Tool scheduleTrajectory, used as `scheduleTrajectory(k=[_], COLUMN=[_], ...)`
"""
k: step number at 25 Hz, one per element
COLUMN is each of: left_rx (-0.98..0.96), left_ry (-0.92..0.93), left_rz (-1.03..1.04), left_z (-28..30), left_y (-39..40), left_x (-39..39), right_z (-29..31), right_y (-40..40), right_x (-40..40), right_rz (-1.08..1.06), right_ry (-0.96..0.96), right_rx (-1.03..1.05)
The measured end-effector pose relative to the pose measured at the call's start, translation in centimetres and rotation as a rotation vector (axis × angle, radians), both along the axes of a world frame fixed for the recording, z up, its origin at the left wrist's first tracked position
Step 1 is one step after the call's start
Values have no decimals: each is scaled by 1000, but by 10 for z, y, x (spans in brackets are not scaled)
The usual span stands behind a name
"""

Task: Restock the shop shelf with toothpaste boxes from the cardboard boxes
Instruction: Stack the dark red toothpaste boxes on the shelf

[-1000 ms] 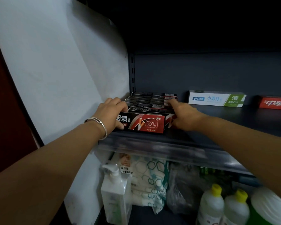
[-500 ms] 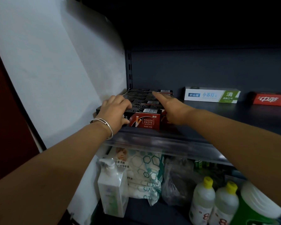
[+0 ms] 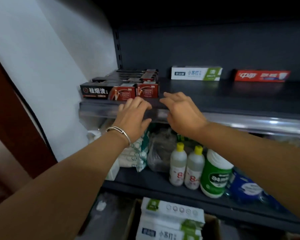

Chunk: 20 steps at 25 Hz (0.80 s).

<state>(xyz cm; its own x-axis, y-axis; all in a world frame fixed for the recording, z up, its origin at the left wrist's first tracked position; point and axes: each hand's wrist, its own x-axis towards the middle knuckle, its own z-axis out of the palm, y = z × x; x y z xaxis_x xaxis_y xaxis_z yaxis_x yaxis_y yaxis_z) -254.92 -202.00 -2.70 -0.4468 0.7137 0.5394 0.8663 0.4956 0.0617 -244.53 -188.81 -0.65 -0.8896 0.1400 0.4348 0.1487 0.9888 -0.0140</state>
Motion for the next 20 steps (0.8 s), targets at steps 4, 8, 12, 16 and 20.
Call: scheduleTrajectory(k=[4, 8, 12, 16, 20], left_rx=[-61, -182, -360, -492, -538], left_ry=[-99, -166, -268, -297, -370], left_rz=[-39, -70, -94, -67, -57], left_z=[-35, -81, -129, -178, -227], left_y=[28, 44, 45, 37, 26], left_x=[76, 133, 158, 152, 132], right_z=[-41, -94, -148, -204, -257], right_y=[23, 50, 60, 49, 34], right_x=[82, 143, 175, 171, 139], right_rz=[14, -47, -39, 11, 17], right_ry=[-33, -198, -346, -446, -632], right_rx=[4, -57, -120, -194, -212])
